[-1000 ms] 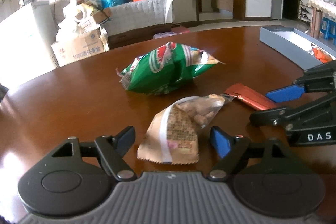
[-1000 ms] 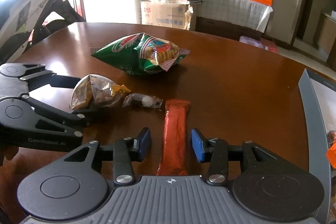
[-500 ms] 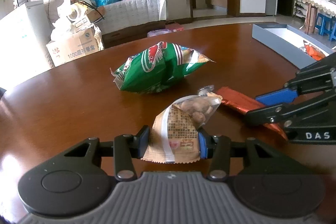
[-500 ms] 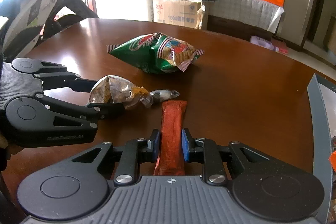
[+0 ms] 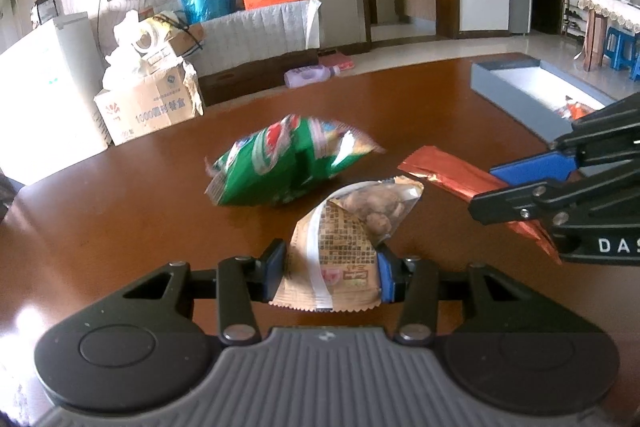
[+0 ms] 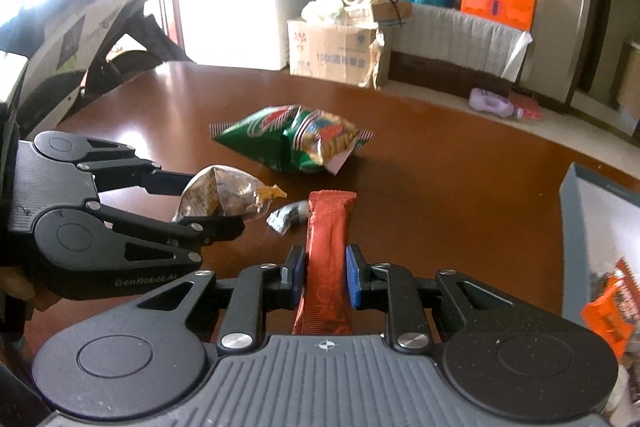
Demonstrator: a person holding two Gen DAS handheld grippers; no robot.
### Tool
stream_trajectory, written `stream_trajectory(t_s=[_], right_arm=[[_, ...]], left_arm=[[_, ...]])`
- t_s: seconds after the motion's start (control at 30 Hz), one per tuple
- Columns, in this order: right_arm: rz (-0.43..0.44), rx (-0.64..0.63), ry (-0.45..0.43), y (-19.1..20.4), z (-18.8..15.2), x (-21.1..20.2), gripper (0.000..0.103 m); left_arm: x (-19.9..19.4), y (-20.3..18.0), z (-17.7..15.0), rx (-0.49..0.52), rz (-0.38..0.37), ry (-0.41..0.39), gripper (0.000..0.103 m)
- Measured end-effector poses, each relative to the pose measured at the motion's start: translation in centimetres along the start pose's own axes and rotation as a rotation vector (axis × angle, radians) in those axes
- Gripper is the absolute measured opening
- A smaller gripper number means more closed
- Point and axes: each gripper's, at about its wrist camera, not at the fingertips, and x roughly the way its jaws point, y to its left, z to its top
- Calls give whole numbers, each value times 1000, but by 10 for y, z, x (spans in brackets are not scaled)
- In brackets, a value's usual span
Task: Organize snacks
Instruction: 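Carry the beige nut bag with the left tool while the right tool carries the orange wrapper over the box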
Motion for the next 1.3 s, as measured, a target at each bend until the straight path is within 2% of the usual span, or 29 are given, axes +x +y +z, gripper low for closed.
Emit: stream_trajectory(t_s=[0.27, 0.7, 1.03, 1.3], right_arm=[[-31, 27, -60, -18, -1, -37, 24], [-86, 114, -123, -83, -20, -88, 24], [-155, 254, -168, -136, -39, -112, 24], [-270, 341, -161, -175, -58, -113, 24]], left_arm=[[-11, -36, 21, 15, -13, -32, 44], [-16, -120, 59, 66, -54, -98, 44], [2, -197, 95, 90, -115, -114, 44], [28, -248, 131, 129, -138, -127, 44]])
